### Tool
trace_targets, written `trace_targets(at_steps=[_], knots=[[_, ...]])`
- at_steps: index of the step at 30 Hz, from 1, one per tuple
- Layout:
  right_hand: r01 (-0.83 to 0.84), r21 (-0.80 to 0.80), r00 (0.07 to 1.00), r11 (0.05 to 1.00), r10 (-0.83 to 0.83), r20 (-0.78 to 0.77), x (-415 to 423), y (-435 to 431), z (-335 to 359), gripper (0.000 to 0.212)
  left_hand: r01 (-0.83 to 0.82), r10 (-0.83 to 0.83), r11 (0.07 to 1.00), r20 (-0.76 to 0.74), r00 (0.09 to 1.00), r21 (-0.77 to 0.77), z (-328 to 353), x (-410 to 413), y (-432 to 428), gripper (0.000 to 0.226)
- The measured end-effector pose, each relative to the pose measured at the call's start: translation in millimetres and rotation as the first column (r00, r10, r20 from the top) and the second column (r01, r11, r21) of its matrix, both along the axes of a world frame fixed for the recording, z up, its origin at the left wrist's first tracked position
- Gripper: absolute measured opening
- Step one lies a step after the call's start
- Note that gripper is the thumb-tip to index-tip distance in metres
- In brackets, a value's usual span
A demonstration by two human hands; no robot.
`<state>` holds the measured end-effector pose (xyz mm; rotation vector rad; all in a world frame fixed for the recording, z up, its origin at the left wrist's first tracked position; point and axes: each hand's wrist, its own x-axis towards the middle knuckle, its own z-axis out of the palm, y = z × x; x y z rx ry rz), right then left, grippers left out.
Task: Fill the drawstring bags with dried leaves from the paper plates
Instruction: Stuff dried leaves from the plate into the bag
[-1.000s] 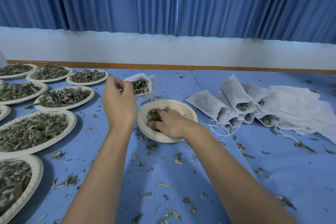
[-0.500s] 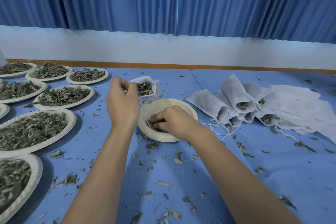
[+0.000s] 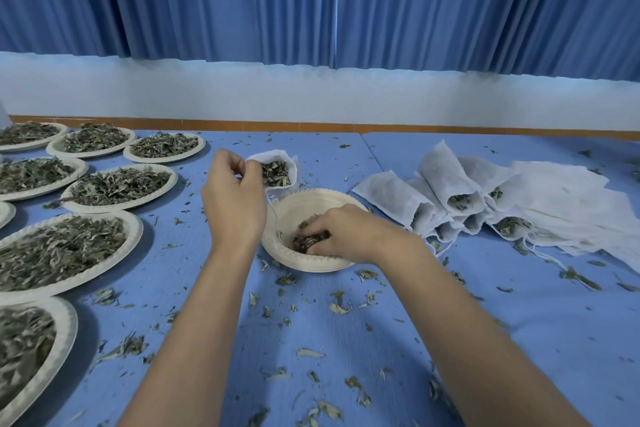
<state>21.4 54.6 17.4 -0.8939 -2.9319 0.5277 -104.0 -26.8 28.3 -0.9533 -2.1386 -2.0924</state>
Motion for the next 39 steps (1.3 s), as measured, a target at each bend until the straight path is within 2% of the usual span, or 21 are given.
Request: trace_targets(at_steps=[5,9,13,15,17,20,22,25,27,35,37,39], knots=[[-0.046,0.091,0.998,0.995,0.051,-0.045,0,-7,-1,0.049,0.003,-0.003,1.000,-0.012,1.000,-0.025,-1,3,1,0.024],[-0.094,0.127,0.995,0.987,0.098,-0.028,-1,-9,-1,0.036,-0.020,0.019,1.000,-0.015,1.000,-0.013,0,1,1,0.024],[-0.043,0.215,0.997,0.976,0.055,-0.047,-4,-4,-10,0.027,-0.062,0.062,0.998,0.015,0.998,0.018,2,-2,0,0.025],[-0.018,0.159,0.994,0.987,0.035,-0.103,-2,-2,-11,0.029,-0.066,0.066,0.998,0.001,0.998,0.013,3,-1,-1,0.026],[0.038,0.075,0.974,0.996,-0.020,-0.227,3,-2,-8,0.031,-0.057,0.058,0.998,-0.028,0.998,0.013,4,0,-3,0.026],[0.173,-0.018,0.897,0.985,-0.165,-0.411,6,0,6,0.032,-0.036,0.036,0.999,-0.054,0.998,0.012,1,-2,-2,0.025],[0.222,-0.059,0.921,0.973,-0.229,-0.317,7,6,16,0.033,-0.034,0.034,0.999,-0.066,0.997,0.004,-1,-3,-1,0.022],[0.203,-0.110,0.978,0.973,-0.195,0.072,8,4,25,0.048,-0.031,0.031,0.999,-0.061,0.998,-0.012,-2,-2,0,0.015],[0.168,-0.080,0.971,0.983,-0.151,0.184,4,2,24,0.058,-0.029,0.027,0.999,-0.050,0.998,-0.028,-2,-1,0,0.017],[0.113,0.007,0.983,0.994,-0.112,0.142,-3,13,19,0.080,-0.014,0.012,0.999,-0.033,0.999,-0.041,-3,2,1,0.019],[0.039,-0.035,0.985,0.999,-0.033,0.169,-1,16,16,0.078,-0.008,0.006,0.999,-0.039,0.999,-0.047,-3,3,2,0.018],[-0.039,-0.135,0.990,0.990,0.056,0.127,-1,18,10,0.070,0.001,-0.003,0.999,-0.047,0.999,-0.051,-4,4,3,0.018]])
